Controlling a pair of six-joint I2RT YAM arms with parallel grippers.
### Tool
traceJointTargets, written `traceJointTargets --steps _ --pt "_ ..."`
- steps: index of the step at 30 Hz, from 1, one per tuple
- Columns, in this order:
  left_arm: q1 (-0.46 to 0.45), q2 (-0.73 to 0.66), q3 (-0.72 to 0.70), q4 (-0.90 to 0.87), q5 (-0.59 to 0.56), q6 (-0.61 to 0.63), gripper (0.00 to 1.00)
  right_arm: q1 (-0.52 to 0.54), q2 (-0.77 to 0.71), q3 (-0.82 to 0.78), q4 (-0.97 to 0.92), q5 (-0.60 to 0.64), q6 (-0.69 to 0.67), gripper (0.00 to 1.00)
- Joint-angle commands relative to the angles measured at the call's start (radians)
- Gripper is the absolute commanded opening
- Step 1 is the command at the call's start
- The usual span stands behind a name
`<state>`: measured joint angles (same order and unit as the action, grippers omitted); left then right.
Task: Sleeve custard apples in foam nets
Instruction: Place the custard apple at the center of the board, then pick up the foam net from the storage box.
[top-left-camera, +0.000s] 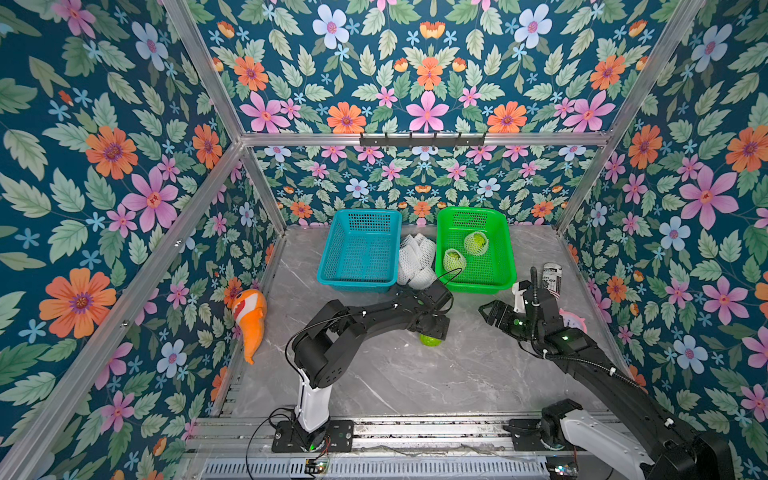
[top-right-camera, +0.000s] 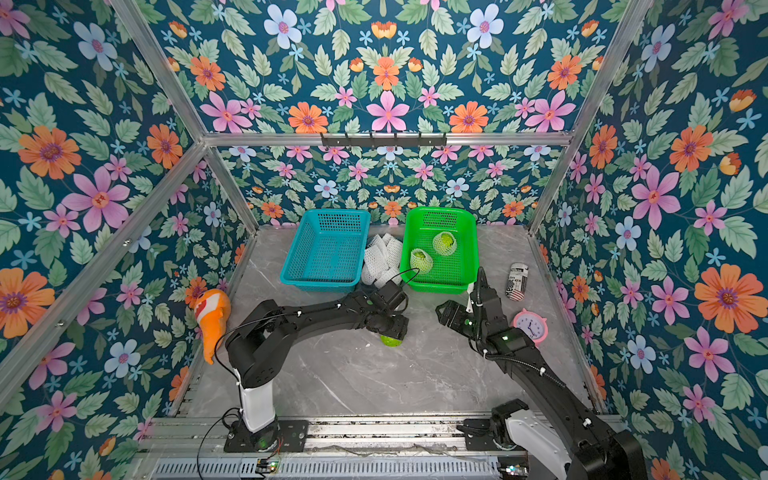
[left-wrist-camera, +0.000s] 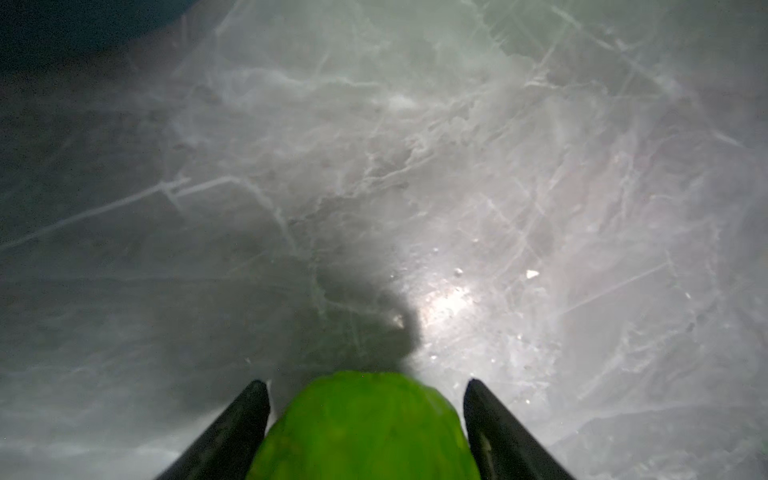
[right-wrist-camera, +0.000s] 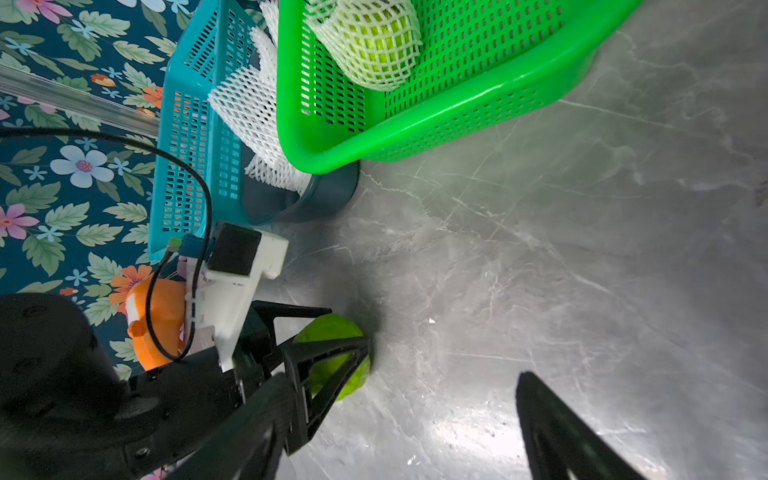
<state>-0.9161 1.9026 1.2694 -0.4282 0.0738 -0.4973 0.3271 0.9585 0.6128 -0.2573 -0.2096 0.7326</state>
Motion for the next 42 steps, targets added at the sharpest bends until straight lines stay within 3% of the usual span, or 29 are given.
traceJointTargets --steps 1,9,15,22,31,36,42 --pt "0.0 -0.014 0.019 -0.015 -0.02 0.014 0.79 0.001 0.005 0.017 0.015 -0.001 0.008 0.85" --pt "0.01 -0.085 0.061 -0.049 -0.082 0.025 0.81 0.001 0.01 0.065 -0.012 -0.012 -0.002 0.84" --pt "0.106 -0.261 -0.024 -0.017 -0.18 -0.022 0.83 0.044 0.104 0.22 -0.092 0.004 -0.074 0.79" --pt "0.303 -0.523 -0.245 0.11 -0.2 -0.123 0.85 0.088 0.392 0.532 -0.199 -0.046 -0.163 0.63" --pt "0.437 -0.68 -0.413 0.124 -0.168 -0.199 0.83 0.152 0.821 1.016 -0.368 -0.063 -0.234 0.44" --pt "0.482 -0.728 -0.48 0.14 -0.125 -0.225 0.83 0.167 1.004 1.198 -0.384 -0.079 -0.229 0.47" --pt "0.494 -0.765 -0.509 0.137 -0.111 -0.228 0.83 0.171 1.139 1.298 -0.328 -0.075 -0.22 0.52"
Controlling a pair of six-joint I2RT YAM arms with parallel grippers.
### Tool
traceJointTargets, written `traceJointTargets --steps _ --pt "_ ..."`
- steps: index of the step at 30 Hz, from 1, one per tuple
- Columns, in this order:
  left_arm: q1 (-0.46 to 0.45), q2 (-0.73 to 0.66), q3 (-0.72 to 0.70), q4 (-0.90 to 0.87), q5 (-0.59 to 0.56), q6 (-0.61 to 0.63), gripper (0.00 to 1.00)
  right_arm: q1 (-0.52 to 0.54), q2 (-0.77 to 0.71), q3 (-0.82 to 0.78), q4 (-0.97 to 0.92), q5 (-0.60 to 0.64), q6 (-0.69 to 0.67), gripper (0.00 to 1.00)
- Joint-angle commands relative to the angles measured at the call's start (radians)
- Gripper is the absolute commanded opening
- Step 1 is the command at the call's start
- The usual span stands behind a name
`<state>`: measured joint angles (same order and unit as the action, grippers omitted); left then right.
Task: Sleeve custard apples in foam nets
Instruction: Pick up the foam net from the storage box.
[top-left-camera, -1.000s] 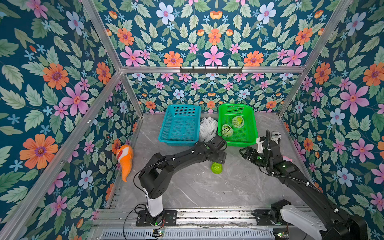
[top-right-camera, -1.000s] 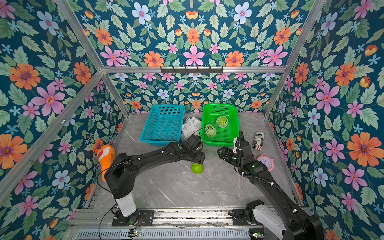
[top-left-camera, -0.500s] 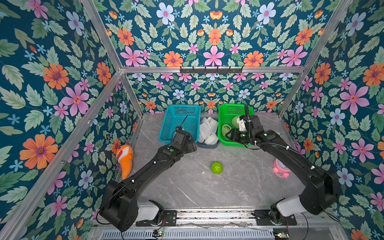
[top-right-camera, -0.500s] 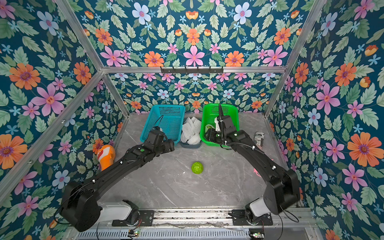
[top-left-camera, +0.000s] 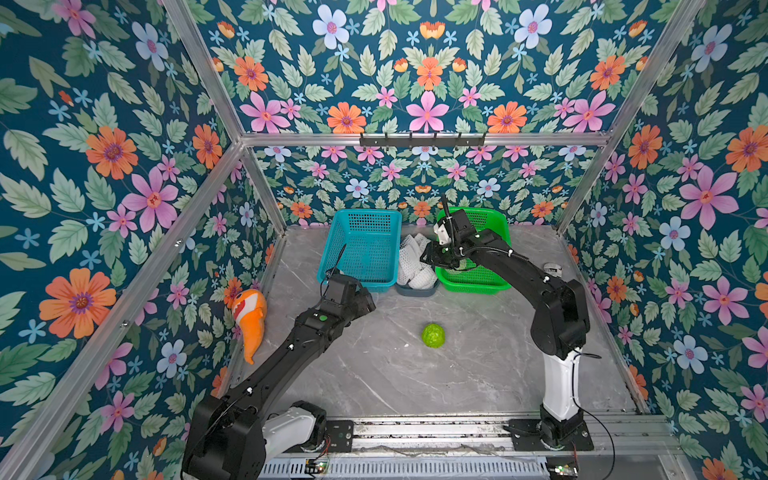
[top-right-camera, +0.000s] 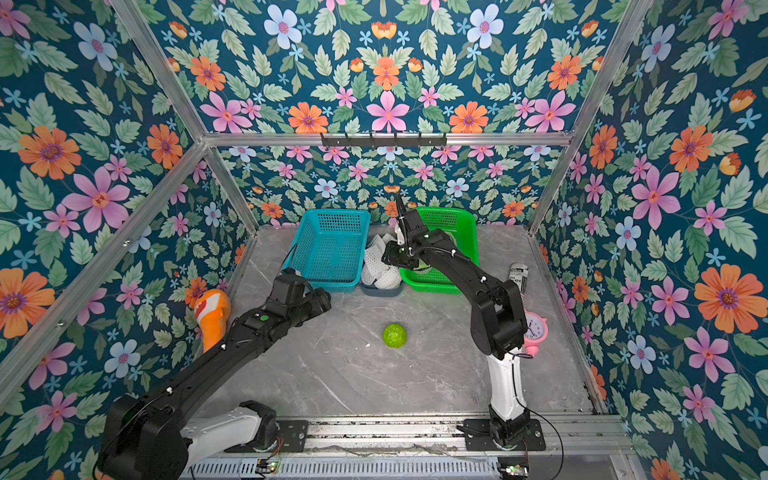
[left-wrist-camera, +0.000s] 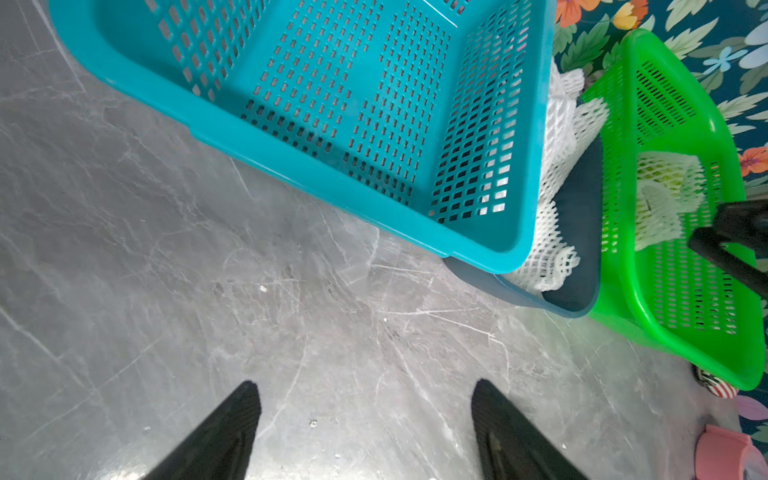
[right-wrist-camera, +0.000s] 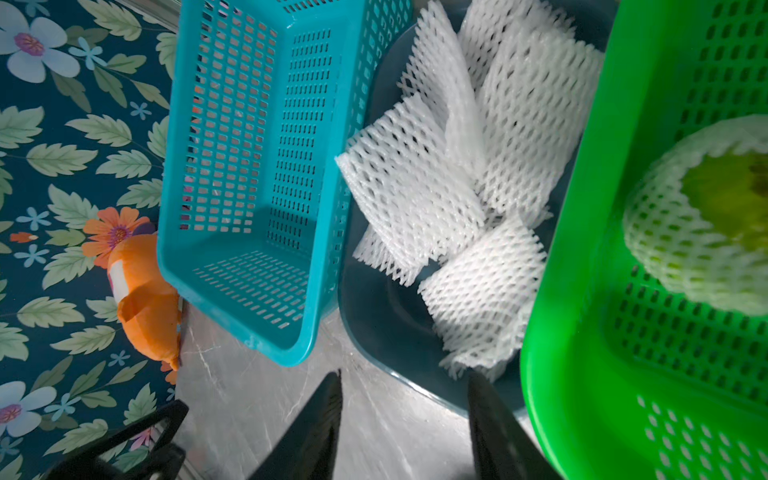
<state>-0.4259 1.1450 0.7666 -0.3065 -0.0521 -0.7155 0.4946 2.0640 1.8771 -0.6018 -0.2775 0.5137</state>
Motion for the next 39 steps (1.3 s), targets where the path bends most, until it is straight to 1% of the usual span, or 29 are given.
traceJointTargets --steps 1,4,8,11,16,19,20,23,25,27,29,31,34,39 --pt "0.005 -0.008 -0.01 0.013 0.018 -0.011 0.83 0.006 0.056 0.05 0.022 -0.008 0.0 0.54" --pt "0.008 -0.005 -0.026 0.024 0.034 -0.024 0.83 0.016 0.123 0.113 0.014 -0.011 -0.006 0.57" --pt "0.01 0.002 -0.035 0.038 0.05 -0.033 0.83 0.03 0.201 0.195 0.006 -0.002 -0.004 0.58" --pt "0.012 0.007 -0.034 0.04 0.055 -0.038 0.83 0.036 0.261 0.261 -0.005 0.021 -0.005 0.58" --pt "0.012 0.004 -0.04 0.037 0.058 -0.038 0.83 0.048 0.336 0.347 -0.028 0.078 -0.015 0.61" --pt "0.013 0.007 -0.042 0.039 0.06 -0.037 0.83 0.054 0.374 0.393 -0.056 0.093 -0.016 0.6" --pt "0.013 0.009 -0.041 0.039 0.061 -0.039 0.83 0.056 0.385 0.406 -0.063 0.103 -0.022 0.59" --pt "0.015 0.016 -0.04 0.041 0.064 -0.039 0.82 0.061 0.399 0.418 -0.068 0.122 -0.027 0.49" --pt "0.016 0.016 -0.039 0.04 0.066 -0.039 0.82 0.061 0.403 0.416 -0.066 0.126 -0.027 0.4" --pt "0.016 0.017 -0.039 0.04 0.066 -0.039 0.82 0.06 0.406 0.428 -0.075 0.124 -0.033 0.27" --pt "0.018 0.017 -0.039 0.042 0.067 -0.037 0.82 0.061 0.396 0.419 -0.065 0.12 -0.036 0.22" --pt "0.018 0.019 -0.038 0.045 0.067 -0.039 0.82 0.06 0.381 0.409 -0.059 0.122 -0.038 0.14" --pt "0.019 0.021 -0.035 0.044 0.057 -0.045 0.82 0.06 0.351 0.391 -0.055 0.12 -0.045 0.11" --pt "0.024 0.001 -0.031 0.069 0.059 -0.039 0.83 0.061 0.219 0.261 0.002 0.109 -0.041 0.12"
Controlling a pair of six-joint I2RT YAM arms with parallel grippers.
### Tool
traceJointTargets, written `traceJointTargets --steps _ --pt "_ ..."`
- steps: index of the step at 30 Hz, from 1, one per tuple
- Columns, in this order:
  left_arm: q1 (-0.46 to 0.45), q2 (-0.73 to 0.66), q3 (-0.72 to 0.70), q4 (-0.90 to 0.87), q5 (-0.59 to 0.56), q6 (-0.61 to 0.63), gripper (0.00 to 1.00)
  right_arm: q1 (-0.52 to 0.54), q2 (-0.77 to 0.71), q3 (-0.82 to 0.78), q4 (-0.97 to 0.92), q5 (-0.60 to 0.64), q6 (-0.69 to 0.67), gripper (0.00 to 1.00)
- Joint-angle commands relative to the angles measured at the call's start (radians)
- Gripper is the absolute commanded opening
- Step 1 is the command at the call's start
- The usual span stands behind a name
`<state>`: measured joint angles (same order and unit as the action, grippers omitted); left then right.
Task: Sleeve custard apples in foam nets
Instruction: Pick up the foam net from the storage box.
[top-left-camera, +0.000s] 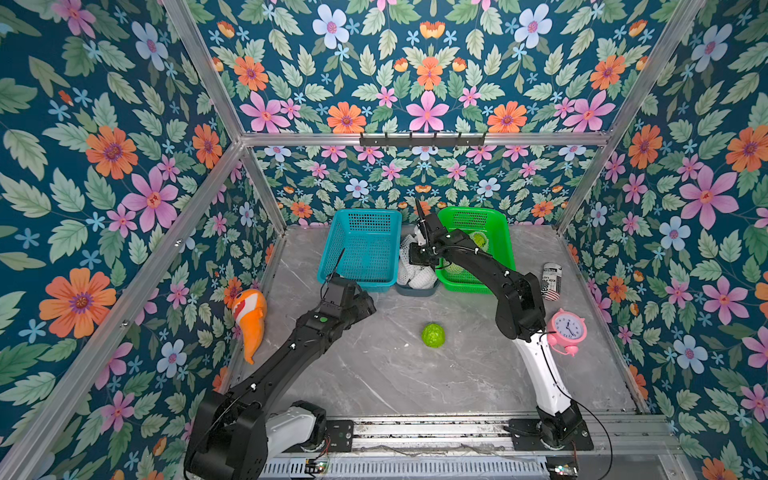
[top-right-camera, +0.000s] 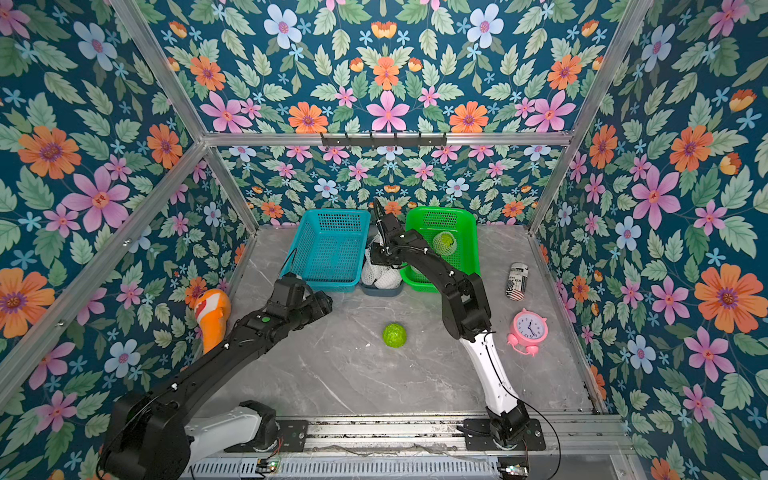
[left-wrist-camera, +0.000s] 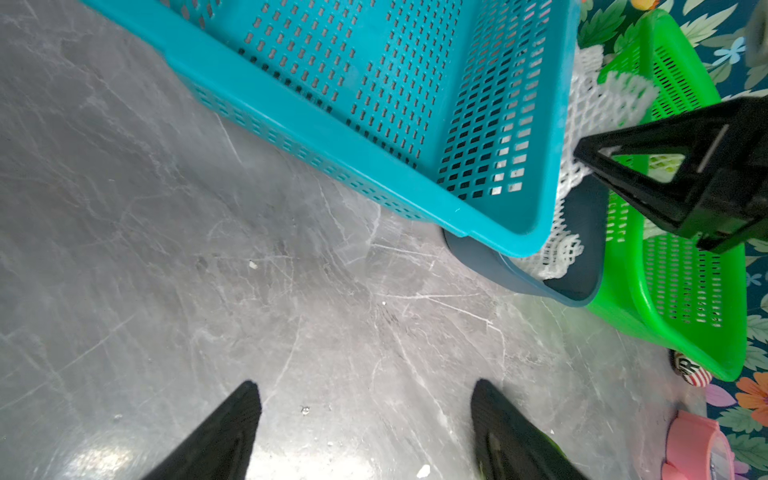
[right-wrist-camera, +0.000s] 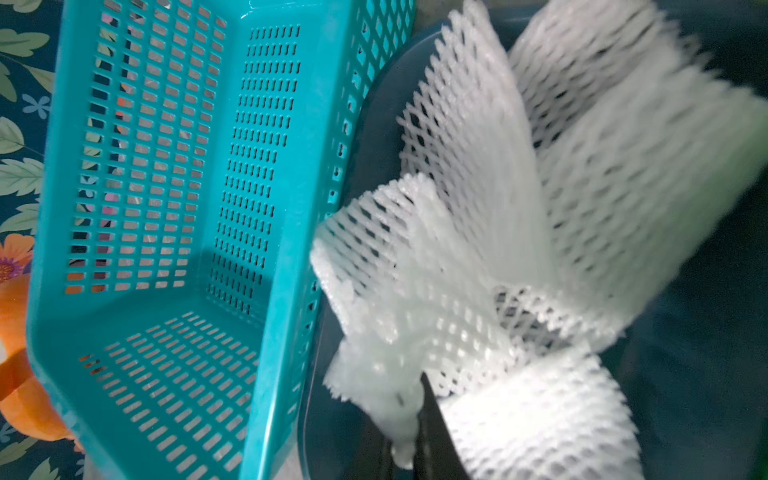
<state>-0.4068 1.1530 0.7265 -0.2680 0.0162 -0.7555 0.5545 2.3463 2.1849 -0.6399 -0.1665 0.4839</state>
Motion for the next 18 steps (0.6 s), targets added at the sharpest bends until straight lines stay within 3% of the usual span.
traceJointTargets --steps 1,10,18 --pt "0.006 -0.007 0.016 0.034 -0.002 0.003 0.82 0.0 -0.097 -0.084 0.062 -0.001 -0.013 0.12" --pt "0.039 0.006 0.107 0.123 0.113 0.045 0.83 -0.001 -0.409 -0.416 0.291 -0.121 -0.102 0.12" --pt "0.11 0.059 0.242 0.196 0.393 0.057 0.8 0.001 -0.758 -0.848 0.588 -0.19 -0.28 0.13"
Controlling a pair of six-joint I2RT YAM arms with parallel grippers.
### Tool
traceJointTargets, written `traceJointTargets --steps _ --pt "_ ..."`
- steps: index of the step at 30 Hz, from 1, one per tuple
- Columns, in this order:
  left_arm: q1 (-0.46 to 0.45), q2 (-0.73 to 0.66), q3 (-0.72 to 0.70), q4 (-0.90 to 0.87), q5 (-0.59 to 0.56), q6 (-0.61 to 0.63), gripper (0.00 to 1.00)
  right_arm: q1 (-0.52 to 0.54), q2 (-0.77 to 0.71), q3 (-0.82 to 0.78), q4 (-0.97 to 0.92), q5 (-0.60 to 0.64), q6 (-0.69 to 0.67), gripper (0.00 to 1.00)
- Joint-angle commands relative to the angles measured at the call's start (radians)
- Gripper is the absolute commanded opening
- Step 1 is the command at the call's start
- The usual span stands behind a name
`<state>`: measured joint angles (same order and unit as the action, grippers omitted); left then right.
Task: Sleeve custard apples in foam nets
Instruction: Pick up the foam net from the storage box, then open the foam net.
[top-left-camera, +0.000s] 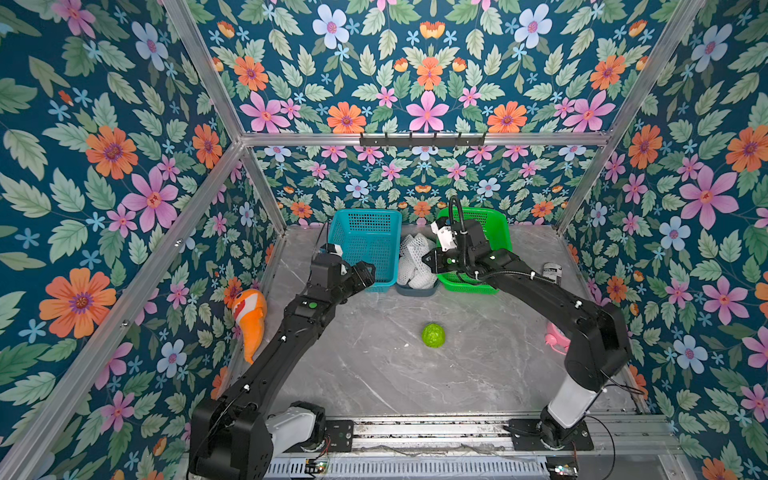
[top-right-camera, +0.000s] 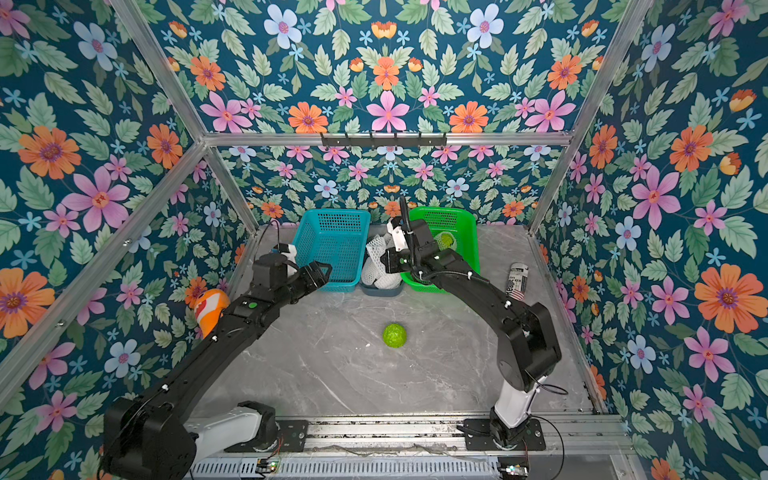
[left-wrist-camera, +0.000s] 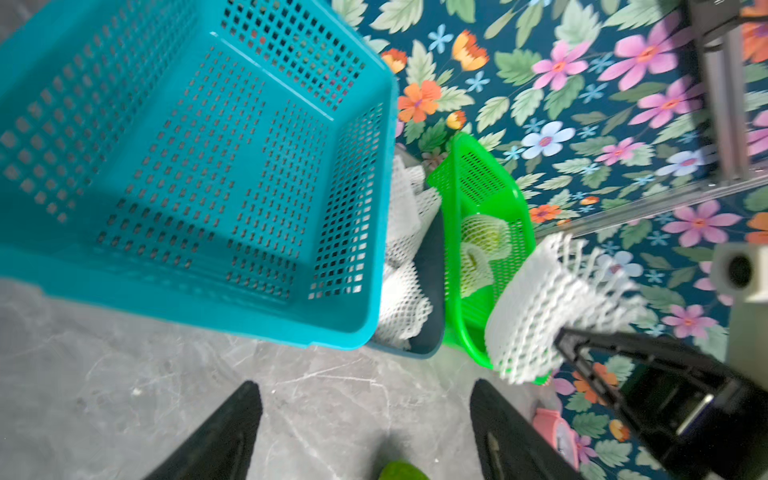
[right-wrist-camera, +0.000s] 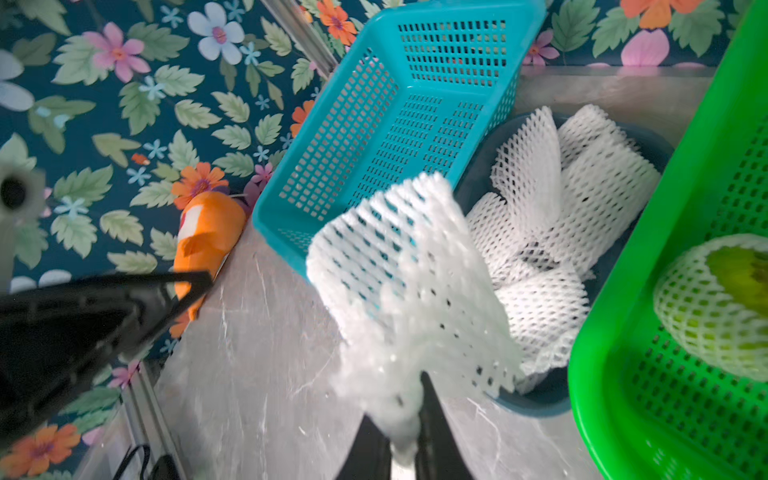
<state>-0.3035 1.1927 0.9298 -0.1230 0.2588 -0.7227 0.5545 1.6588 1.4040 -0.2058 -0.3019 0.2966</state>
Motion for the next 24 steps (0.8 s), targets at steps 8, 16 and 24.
traceJointTargets --steps 8,16,24 --pt "0.025 0.048 -0.057 0.456 0.427 -0.226 0.75 -0.028 -0.285 -0.262 0.398 -0.208 0.084 0.14" --pt "0.016 0.152 -0.229 1.27 0.529 -0.74 0.77 -0.059 -0.306 -0.256 0.699 -0.321 0.368 0.15" --pt "-0.013 0.288 -0.261 1.824 0.482 -1.035 0.81 -0.039 -0.252 -0.234 0.837 -0.387 0.511 0.16"
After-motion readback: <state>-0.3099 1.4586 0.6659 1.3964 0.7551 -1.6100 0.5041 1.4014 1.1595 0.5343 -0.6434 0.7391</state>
